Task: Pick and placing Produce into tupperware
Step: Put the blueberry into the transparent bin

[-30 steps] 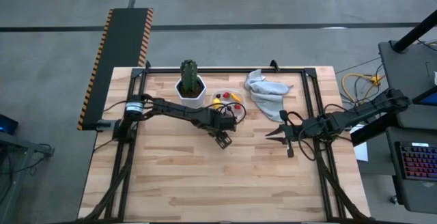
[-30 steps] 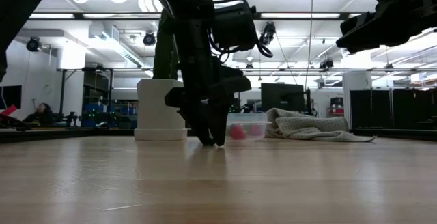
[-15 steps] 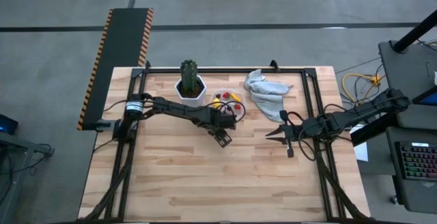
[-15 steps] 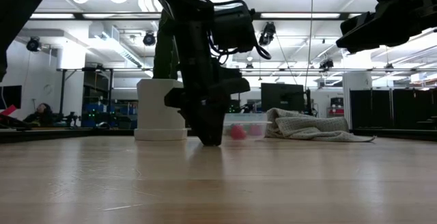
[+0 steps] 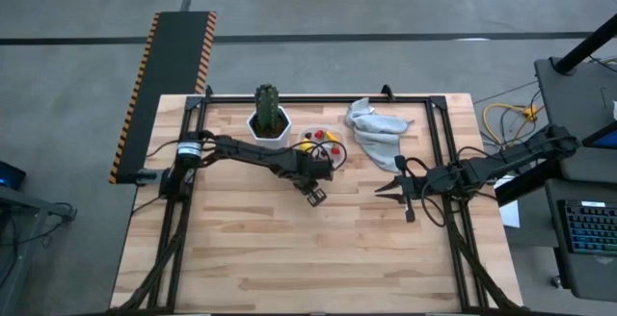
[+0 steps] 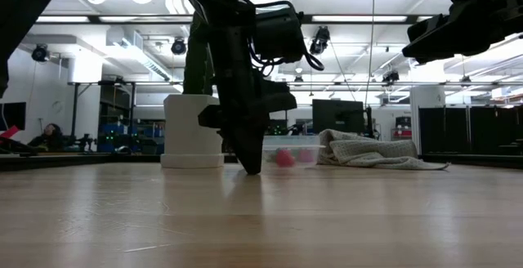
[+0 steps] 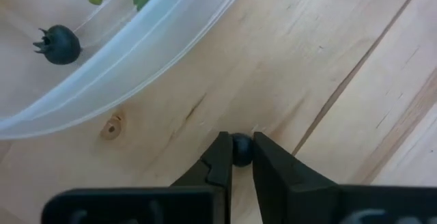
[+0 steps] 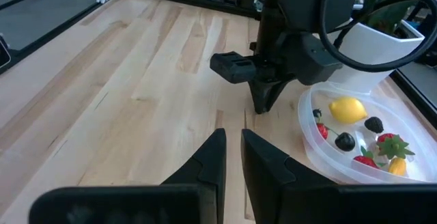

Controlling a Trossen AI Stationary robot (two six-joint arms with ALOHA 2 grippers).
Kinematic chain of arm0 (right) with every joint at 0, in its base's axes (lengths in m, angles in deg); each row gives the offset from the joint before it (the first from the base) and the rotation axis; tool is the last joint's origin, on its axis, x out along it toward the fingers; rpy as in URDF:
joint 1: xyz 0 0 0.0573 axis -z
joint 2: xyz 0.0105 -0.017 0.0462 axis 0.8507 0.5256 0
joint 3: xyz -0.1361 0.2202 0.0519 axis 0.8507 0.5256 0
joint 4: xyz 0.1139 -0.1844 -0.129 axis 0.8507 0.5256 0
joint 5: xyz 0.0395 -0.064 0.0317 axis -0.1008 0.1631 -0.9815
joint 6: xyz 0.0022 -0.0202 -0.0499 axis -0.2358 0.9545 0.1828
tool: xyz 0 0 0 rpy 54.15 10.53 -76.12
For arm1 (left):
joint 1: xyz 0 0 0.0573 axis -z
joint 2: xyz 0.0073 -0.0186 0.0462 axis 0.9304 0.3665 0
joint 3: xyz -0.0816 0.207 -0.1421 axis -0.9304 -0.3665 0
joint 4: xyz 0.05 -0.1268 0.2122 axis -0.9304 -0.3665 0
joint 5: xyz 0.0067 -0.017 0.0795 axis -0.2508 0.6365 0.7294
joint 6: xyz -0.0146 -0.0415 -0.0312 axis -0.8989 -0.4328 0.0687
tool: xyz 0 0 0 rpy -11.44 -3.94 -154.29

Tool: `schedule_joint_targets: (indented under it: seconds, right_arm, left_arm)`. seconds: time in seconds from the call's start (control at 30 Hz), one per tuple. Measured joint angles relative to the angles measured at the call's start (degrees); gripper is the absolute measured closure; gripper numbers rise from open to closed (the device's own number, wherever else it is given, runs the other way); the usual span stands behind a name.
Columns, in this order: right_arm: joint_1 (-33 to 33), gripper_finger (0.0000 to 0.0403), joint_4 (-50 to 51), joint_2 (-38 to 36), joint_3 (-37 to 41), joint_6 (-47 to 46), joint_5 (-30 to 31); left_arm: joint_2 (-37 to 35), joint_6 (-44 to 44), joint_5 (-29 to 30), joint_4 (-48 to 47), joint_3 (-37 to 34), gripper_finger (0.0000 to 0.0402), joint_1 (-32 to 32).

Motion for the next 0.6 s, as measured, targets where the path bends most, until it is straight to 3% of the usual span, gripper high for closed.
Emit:
schedule_joint_targets:
  seconds: [0.6]
  right_arm:
    - [0.0,0.0364,0.1,0.0,0.0,0.0,0.0]
  left_arm:
    - [-0.1,2.2,-1.5,-1.8,0.7,0.0390,-0.6]
